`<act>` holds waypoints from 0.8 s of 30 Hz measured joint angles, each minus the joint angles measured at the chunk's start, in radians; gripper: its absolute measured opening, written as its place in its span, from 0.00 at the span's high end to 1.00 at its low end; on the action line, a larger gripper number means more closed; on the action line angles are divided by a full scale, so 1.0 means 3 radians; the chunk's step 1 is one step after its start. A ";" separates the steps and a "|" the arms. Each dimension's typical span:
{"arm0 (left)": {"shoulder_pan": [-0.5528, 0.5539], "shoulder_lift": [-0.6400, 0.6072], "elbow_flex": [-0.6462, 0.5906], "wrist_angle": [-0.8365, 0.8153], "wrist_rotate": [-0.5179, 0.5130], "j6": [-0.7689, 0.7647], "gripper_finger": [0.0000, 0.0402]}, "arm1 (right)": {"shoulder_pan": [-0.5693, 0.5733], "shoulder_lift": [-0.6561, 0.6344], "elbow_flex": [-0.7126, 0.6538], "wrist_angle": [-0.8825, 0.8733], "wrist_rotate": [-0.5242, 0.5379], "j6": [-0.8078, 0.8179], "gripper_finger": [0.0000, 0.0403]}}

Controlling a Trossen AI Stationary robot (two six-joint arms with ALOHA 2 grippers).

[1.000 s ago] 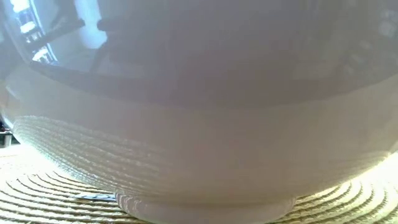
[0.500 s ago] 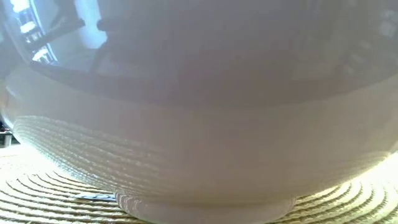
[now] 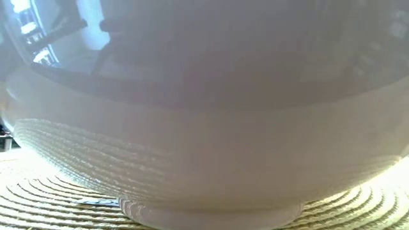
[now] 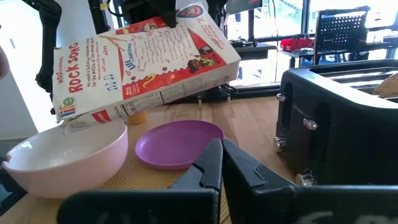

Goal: Arrange a breakfast setting
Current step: Pour the cereal from the white cereal box into the white bowl

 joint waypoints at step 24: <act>0.0001 0.0000 -0.0001 0.0147 -0.0205 0.0456 0.60 | -0.0001 0.0000 -0.0001 -0.0001 -0.0020 -0.0001 1.00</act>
